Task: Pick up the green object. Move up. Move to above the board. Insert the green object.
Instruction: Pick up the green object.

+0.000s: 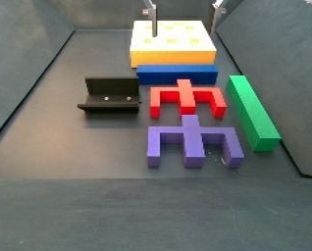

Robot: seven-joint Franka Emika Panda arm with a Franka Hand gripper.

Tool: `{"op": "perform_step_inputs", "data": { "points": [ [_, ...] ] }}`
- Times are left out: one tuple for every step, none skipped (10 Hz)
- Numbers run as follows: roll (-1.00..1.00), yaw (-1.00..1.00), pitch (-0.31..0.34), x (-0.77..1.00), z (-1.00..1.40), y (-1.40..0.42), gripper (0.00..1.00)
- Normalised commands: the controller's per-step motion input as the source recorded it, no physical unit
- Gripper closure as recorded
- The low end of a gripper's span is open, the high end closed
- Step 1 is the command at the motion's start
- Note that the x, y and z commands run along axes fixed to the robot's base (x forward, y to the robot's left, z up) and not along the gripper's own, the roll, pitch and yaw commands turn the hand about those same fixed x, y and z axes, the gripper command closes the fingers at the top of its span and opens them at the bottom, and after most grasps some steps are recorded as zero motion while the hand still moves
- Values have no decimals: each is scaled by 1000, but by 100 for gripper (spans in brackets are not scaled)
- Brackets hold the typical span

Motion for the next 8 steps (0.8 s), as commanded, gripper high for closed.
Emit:
{"op": "perform_step_inputs", "data": {
  "points": [
    [0, 0, 24, 0, -123, 0, 0],
    [0, 0, -13, 0, -3, 0, 0],
    [0, -29, 0, -357, -120, 0, 0],
    [-53, -129, -104, -880, -97, 43, 0],
    [-180, 0, -204, -937, -183, 320, 0],
    [-166, 0, -210, -980, -291, 440, 0],
    [-164, 0, -233, -989, -354, 443, 0],
    [-67, 0, -250, -1000, -494, 351, 0]
  ]
}}
